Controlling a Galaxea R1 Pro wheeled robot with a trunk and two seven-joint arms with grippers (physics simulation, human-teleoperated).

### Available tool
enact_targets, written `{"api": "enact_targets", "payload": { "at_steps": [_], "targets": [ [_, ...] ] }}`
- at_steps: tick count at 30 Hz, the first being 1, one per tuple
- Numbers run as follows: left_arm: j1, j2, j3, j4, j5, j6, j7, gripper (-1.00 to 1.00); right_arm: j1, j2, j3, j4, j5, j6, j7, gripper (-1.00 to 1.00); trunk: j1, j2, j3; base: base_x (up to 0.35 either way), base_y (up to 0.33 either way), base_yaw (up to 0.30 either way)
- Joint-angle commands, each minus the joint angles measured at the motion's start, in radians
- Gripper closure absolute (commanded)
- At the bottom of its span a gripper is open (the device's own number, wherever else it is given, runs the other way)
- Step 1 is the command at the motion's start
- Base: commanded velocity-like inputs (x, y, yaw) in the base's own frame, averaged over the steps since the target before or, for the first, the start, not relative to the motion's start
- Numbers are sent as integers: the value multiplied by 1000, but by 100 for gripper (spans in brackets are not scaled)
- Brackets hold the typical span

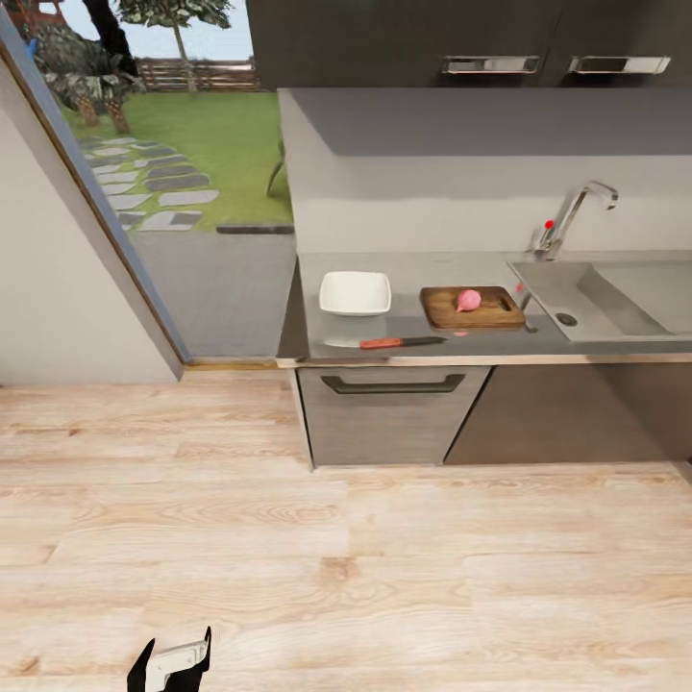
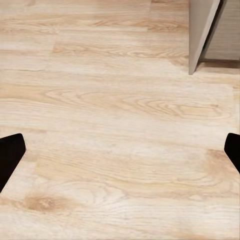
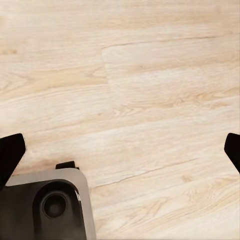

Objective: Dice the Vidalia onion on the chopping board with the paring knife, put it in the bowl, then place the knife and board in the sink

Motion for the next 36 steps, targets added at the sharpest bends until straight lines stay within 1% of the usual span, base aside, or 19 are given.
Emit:
{"api": "enact_targets", "payload": {
  "at_steps": [1, 30, 36],
  "targets": [
    [-2, 0, 2, 4, -7, -5, 7, -100, 1, 0, 0, -2, 0, -1, -2, -100, 1, -2, -1, 0, 125, 0],
    [-2, 0, 2, 4, -7, -5, 8, -100, 1, 3, 0, -2, -1, -2, -3, -100, 1, -2, -1, 0, 9, 0],
    [-2, 0, 2, 4, -6, -4, 8, -100, 1, 3, 0, -3, -2, -4, -3, -100, 1, -2, 7, 0, 0, 0]
  ]
}}
